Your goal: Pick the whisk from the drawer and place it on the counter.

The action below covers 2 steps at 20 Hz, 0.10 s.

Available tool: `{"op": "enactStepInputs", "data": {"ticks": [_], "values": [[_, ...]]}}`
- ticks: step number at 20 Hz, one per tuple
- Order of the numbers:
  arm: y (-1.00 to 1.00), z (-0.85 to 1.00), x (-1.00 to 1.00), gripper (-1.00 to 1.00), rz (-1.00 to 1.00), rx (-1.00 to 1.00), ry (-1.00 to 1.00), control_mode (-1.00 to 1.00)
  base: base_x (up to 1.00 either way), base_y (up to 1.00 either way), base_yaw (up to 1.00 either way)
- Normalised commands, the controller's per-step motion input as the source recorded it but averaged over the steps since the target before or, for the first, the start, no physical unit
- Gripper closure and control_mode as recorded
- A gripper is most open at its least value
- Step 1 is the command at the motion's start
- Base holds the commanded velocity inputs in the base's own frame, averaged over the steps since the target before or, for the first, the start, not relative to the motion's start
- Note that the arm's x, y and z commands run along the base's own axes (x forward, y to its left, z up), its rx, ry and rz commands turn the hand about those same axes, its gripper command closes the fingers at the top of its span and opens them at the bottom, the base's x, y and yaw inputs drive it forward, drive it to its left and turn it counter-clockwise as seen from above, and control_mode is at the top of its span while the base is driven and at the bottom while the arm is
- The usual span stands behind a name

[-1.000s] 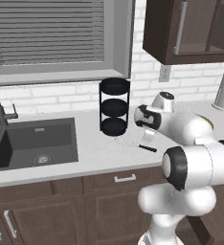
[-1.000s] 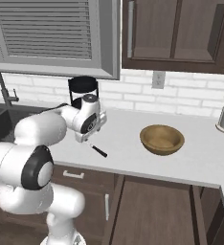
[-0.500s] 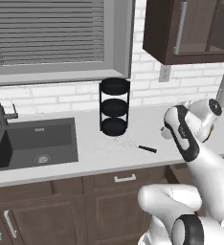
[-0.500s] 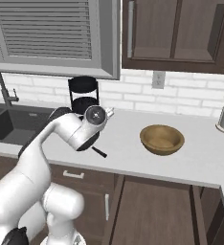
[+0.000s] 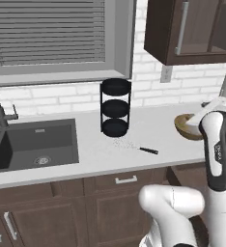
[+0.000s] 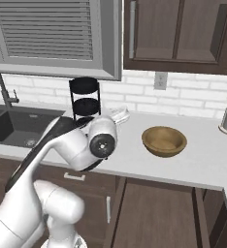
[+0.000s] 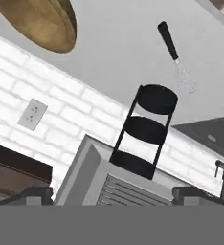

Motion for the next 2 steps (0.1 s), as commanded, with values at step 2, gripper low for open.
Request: {"op": "enactStepInputs", "data": {"ticks": [2], "values": [[-0.08,1.00,-0.52,-1.00,-0.11,0.11,-0.24,-1.00,0.00,0.00,0.00]]}}
